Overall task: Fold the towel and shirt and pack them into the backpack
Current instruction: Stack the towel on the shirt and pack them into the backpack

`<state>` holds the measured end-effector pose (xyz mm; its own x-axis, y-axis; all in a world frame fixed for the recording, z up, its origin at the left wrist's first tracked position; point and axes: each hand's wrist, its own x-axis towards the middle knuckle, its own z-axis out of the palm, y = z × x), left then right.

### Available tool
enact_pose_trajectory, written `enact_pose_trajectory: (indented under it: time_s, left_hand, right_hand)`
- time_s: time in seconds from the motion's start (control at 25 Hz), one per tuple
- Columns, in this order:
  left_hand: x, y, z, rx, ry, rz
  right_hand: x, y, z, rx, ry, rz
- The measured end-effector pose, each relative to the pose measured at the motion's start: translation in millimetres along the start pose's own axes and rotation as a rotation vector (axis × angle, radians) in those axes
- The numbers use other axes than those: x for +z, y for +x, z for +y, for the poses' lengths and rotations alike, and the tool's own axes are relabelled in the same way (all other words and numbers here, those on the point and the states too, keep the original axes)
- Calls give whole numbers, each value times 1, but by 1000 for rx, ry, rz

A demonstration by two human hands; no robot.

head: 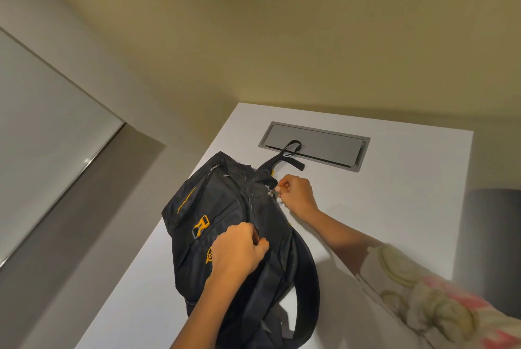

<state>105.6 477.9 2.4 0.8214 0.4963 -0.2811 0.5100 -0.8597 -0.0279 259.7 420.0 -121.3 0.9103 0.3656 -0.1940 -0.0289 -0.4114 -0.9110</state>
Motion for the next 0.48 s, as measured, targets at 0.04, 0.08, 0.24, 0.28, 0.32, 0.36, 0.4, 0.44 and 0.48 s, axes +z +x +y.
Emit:
enact_pose_trajectory:
  time_s: [0.04,0.08,0.24,0.28,0.32,0.36,0.4,0.44,0.48]
  left_hand:
    - [0,1,-1,-3,-11,-2]
    - [1,2,-3,-7,-23,-5]
    - [3,2,-10,24,-73,11]
    - [3,3,-11,32,-82,21]
    - [5,4,-12,36,-93,31]
    - [6,5,-13,39,-106,41]
    - [9,7,-14,37,-125,40]
    - [11,8,-14,37,-151,33]
    - [12,8,-14,37,-183,24]
  right_hand:
    - [2,6,0,2,-23,4]
    - [5,11,0,3,-45,6]
    - [16,31,-2,27,-116,20]
    - [20,36,-3,40,-128,23]
    - [24,39,-3,50,-139,23]
    - [27,41,-2,60,-149,16]
    - [29,43,0,74,-157,6]
    - [30,45,3,90,-159,-6]
    - [28,47,6,109,-155,-24]
